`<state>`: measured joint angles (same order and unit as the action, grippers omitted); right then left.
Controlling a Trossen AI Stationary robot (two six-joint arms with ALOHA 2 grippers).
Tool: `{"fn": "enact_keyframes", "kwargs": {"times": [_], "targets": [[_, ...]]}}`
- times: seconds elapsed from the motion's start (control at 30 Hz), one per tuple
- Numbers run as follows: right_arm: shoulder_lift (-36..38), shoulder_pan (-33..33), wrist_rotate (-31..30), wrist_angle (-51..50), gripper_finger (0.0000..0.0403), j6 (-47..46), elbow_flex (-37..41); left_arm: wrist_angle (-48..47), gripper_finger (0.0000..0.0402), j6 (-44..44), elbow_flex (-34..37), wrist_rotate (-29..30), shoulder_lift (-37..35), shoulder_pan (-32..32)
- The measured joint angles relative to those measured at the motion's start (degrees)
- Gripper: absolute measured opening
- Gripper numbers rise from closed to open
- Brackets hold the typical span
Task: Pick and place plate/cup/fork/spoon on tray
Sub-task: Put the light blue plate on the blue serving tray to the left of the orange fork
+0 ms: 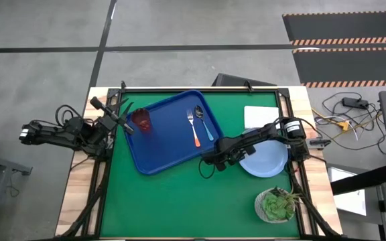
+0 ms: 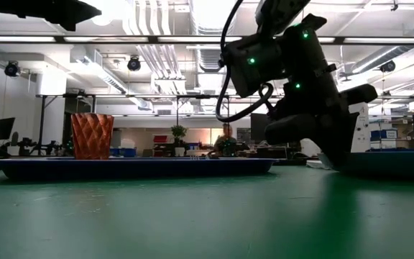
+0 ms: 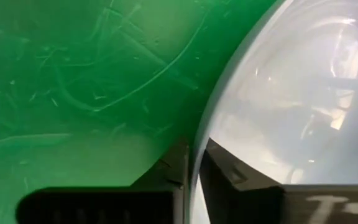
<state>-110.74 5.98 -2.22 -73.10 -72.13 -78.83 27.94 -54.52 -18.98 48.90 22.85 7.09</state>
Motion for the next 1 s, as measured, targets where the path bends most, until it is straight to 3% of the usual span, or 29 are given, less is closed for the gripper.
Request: {"fn": "enact_keyframes", "kwargs": {"times": [0.33,0.57,1.0], "targets": [[0.0,0.3,1.4,-0.8,0.0009,-0.3,-0.7,0.0,0.0063,0.1,0.0,0.0,0.0,0.0],[0.0,0.7,0.4,-8.0,0.0009,1.0,-3.5,0.0,0.0063,0.1,0.0,0.0,0.0,0.0],[0.0,1.0,-12.1,-12.5,0.0009,8.7,-12.8,0.1,0.0063,0.1,0.0,0.0,0.0,0.0]]}}
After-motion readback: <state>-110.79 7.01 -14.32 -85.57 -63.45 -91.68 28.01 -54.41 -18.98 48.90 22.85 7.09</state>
